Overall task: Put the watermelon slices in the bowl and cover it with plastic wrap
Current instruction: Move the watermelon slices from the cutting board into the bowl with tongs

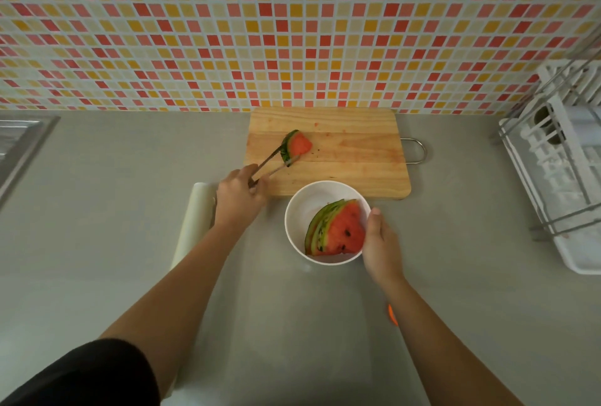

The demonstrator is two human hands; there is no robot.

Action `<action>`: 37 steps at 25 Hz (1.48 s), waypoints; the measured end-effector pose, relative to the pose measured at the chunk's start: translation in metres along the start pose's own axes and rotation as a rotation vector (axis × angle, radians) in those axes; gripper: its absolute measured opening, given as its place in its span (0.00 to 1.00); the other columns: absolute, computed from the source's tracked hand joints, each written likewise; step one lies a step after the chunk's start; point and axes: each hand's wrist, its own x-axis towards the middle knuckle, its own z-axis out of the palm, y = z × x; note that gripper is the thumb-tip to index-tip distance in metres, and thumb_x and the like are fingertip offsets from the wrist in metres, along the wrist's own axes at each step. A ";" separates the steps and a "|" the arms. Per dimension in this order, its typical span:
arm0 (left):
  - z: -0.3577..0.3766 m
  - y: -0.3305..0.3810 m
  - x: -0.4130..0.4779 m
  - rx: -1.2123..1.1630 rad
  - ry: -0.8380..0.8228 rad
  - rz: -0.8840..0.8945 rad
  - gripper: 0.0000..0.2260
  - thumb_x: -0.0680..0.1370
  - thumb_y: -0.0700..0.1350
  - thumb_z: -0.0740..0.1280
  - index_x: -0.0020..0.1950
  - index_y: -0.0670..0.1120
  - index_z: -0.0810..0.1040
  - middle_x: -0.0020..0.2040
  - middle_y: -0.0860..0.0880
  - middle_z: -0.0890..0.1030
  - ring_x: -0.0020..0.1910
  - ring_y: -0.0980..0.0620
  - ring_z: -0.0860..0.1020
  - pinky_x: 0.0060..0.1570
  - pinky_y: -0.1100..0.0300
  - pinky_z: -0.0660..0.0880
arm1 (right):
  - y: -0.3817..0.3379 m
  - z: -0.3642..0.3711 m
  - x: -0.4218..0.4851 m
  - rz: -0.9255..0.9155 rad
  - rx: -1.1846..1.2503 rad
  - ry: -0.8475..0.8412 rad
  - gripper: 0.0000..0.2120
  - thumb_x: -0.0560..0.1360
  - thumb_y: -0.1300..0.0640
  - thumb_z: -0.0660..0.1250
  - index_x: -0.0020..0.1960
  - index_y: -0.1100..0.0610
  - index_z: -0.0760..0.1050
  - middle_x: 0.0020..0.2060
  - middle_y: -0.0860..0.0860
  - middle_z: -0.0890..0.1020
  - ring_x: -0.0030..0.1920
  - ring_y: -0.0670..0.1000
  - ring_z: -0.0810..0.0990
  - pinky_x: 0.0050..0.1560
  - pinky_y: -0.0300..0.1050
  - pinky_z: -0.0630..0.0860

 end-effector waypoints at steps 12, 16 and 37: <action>0.000 0.007 0.015 -0.125 -0.166 -0.221 0.13 0.78 0.45 0.64 0.38 0.38 0.77 0.31 0.43 0.72 0.32 0.43 0.69 0.34 0.56 0.62 | -0.001 0.001 0.000 0.004 -0.003 0.027 0.27 0.78 0.41 0.45 0.56 0.57 0.76 0.53 0.57 0.80 0.55 0.58 0.77 0.54 0.50 0.71; -0.014 0.007 0.014 -0.935 -0.292 -0.779 0.08 0.78 0.43 0.65 0.41 0.40 0.77 0.33 0.47 0.71 0.20 0.57 0.63 0.21 0.65 0.60 | -0.001 0.001 -0.002 0.004 0.001 0.027 0.27 0.78 0.41 0.44 0.55 0.55 0.76 0.52 0.55 0.80 0.54 0.57 0.77 0.50 0.47 0.68; -0.096 0.082 -0.082 0.265 -0.515 -0.075 0.21 0.80 0.51 0.59 0.30 0.42 0.67 0.27 0.48 0.68 0.26 0.51 0.65 0.24 0.60 0.59 | -0.007 0.000 -0.005 -0.023 0.042 0.030 0.26 0.79 0.43 0.46 0.54 0.57 0.77 0.51 0.58 0.81 0.54 0.58 0.77 0.57 0.53 0.72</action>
